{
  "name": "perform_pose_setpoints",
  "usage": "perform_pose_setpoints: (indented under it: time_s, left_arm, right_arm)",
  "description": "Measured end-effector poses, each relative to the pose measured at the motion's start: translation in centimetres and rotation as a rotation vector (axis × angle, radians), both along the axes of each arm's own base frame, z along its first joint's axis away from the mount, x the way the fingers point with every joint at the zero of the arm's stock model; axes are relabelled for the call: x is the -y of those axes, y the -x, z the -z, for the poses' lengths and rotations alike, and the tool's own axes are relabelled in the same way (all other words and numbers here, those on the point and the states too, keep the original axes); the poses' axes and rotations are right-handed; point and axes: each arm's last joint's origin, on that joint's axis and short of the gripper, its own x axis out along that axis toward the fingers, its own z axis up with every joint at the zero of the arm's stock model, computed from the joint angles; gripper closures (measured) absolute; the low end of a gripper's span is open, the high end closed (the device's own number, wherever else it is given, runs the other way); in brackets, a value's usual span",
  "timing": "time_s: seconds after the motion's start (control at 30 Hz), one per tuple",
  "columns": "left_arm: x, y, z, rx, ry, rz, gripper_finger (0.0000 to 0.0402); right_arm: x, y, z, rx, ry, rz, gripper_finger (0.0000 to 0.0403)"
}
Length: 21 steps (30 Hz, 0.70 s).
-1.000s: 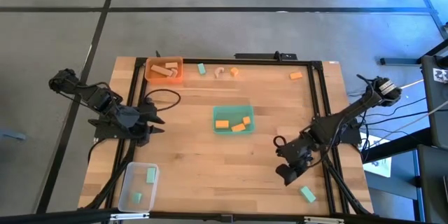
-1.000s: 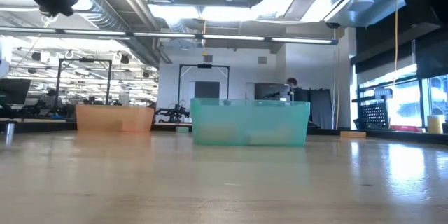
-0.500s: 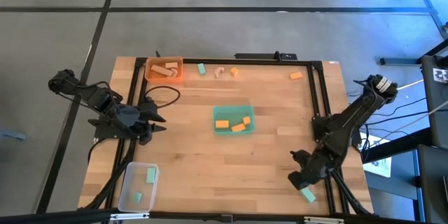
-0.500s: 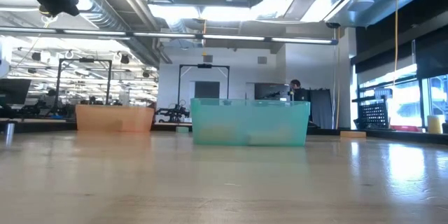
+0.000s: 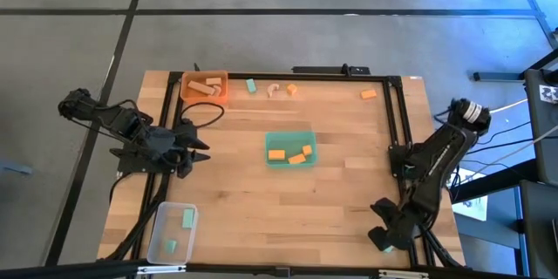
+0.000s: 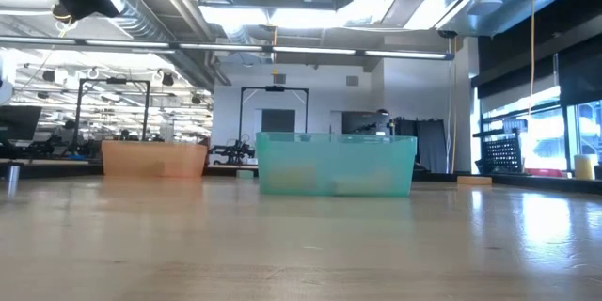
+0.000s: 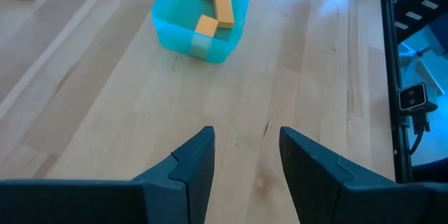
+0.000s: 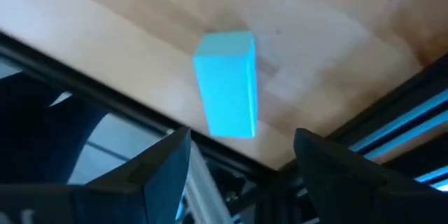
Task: Sort & place blocks by color
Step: Put the blue block into the transparent bin
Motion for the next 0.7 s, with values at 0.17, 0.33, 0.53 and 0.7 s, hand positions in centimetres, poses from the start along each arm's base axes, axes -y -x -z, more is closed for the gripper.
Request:
perform_pose_setpoints:
  time_s: [0.17, 0.33, 0.53, 0.7]
  left_arm:
    - [0.0, 0.0, 0.0, 0.003, 0.002, 0.0, 0.025]
    - [0.1, -0.1, -0.2, 0.021, 0.009, 0.0, 0.025]
    - [0.1, -0.2, -0.2, 0.026, 0.011, 0.0, 0.025]
    - [0.1, -0.1, -0.2, 0.026, 0.011, 0.0, 0.025]
  right_arm:
    - [-0.3, -0.1, 0.9, -0.014, 0.02, -0.049, 0.0148]
    - [-0.5, -0.2, 1.5, -0.022, 0.042, -0.077, 0.0148]
    - [-0.5, -0.2, 2.0, -0.031, 0.068, -0.092, 0.0148]
    - [-0.5, -0.3, 2.1, -0.025, 0.073, -0.106, 0.0148]
